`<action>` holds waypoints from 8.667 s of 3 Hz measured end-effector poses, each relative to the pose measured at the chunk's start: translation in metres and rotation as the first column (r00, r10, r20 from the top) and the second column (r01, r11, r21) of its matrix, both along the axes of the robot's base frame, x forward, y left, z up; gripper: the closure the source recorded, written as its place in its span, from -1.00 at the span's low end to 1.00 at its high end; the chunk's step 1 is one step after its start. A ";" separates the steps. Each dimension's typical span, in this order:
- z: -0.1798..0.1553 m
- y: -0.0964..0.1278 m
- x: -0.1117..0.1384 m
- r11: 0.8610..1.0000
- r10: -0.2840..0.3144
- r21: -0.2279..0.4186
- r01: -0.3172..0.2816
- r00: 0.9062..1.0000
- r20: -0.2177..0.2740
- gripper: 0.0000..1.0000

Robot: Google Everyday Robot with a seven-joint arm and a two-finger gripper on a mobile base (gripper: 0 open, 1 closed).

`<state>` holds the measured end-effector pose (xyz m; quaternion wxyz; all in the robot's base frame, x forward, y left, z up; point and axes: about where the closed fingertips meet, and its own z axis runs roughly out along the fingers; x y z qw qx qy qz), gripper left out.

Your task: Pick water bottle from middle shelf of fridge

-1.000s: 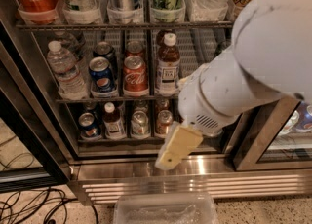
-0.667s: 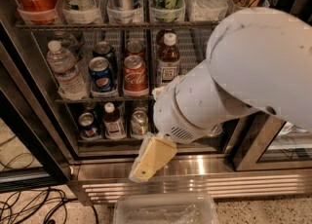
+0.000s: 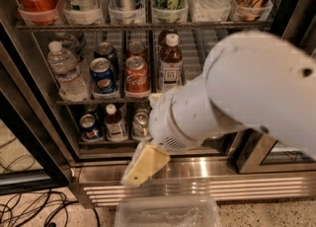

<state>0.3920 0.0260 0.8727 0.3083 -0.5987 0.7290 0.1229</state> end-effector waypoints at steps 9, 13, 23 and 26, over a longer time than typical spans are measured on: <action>-0.013 0.158 0.114 0.668 -0.542 0.659 0.347 0.833 0.110 -1.00; -0.020 0.187 0.152 0.607 -0.687 0.740 0.290 0.660 0.304 -0.60; -0.023 0.208 0.183 0.453 -0.836 0.839 0.303 0.471 0.281 -0.46; -0.031 0.195 0.211 0.439 -0.842 0.831 0.342 0.479 0.248 -0.38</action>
Offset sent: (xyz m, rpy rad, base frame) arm 0.0877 0.1165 -0.0405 0.4020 -0.1990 -0.3210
